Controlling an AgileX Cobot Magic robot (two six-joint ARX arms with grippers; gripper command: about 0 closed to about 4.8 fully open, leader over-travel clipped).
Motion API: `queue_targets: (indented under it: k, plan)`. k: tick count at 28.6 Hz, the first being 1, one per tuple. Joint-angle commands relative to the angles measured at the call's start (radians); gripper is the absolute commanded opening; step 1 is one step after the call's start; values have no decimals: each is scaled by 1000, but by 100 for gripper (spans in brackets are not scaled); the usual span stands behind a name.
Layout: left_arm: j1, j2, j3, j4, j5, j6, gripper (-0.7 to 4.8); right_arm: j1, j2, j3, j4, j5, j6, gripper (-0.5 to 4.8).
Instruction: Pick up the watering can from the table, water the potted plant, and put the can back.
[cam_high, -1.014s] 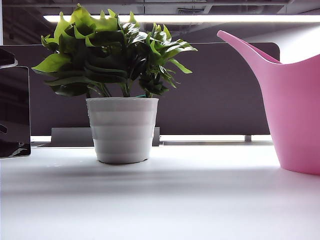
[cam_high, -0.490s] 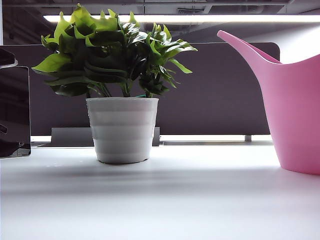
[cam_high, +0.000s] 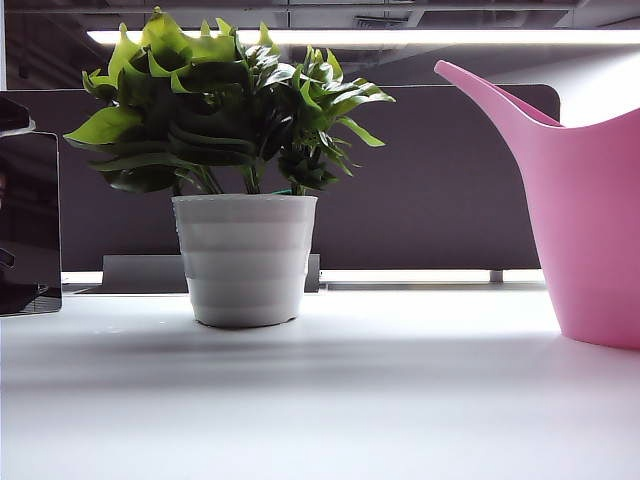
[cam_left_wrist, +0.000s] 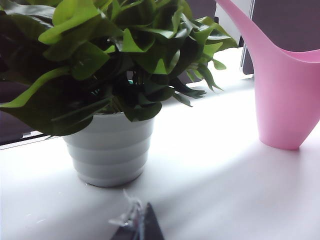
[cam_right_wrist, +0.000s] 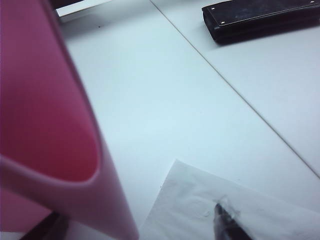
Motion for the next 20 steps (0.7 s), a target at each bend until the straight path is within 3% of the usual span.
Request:
queue_targets:
  k: [1, 20]
  plan:
    - [0, 1, 1, 8, 1, 5, -5, 0, 30, -7, 82, 7, 0, 368]
    - [0, 1, 1, 8, 0, 5, -5, 0, 272, -11, 386, 7, -40, 367]
